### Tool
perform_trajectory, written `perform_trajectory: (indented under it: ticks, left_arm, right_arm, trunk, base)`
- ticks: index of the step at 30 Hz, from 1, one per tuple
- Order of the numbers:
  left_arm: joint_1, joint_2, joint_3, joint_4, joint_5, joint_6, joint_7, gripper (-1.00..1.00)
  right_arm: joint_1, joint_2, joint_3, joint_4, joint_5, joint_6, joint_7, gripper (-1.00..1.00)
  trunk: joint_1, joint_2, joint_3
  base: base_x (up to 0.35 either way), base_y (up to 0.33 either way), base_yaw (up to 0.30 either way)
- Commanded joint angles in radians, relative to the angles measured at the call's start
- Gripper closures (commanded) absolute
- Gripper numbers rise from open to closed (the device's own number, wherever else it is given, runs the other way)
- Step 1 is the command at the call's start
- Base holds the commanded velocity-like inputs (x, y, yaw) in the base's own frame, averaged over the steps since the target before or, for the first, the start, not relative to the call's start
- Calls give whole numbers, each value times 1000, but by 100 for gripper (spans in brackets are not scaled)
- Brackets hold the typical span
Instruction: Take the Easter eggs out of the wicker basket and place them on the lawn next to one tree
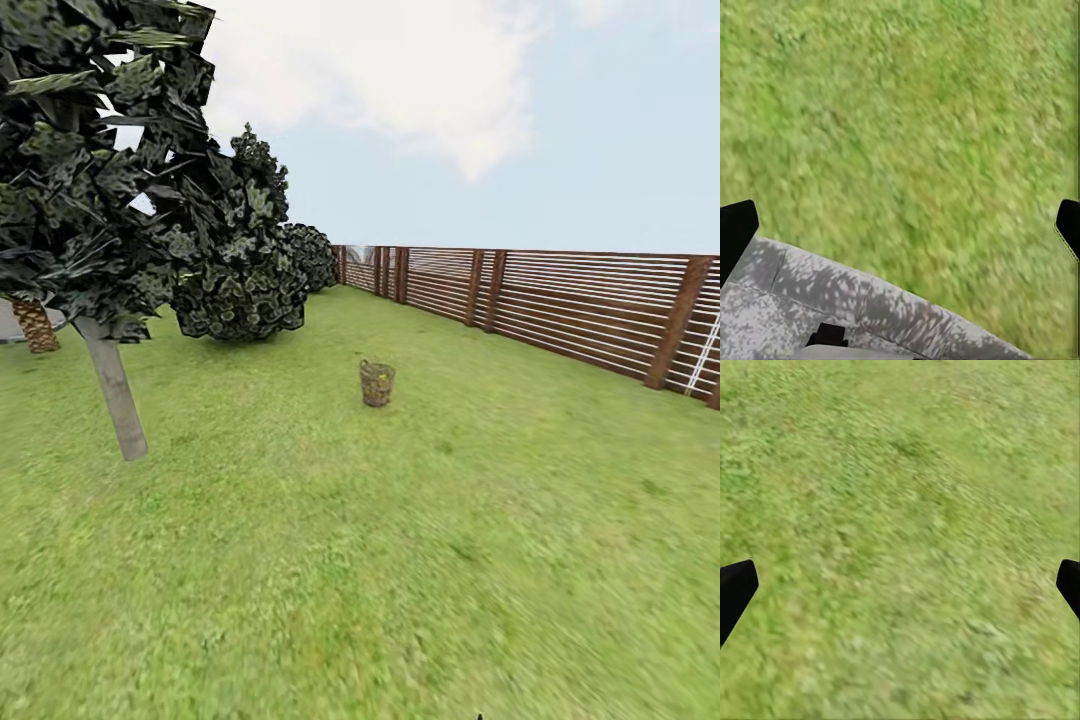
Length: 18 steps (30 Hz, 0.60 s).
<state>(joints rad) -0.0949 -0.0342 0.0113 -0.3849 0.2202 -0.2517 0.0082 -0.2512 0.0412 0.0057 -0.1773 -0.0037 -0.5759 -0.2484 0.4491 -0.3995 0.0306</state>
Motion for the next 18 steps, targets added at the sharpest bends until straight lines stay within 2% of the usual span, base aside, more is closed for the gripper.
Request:
perform_trajectory:
  ticks: [1, 18]
  left_arm:
    - [0, 0, 1, 1, 2, -3, 1, -100]
    - [0, 0, 1, 0, 2, -3, 1, -100]
  right_arm:
    - [0, 0, 1, 1, 0, -2, -3, -100]
    - [0, -1, 0, 1, -1, -2, -3, -100]
  trunk:
    - [1, -1, 0]
    - [1, -1, 0]
  base:
    - [313, -177, 0]
    - [311, -183, 0]
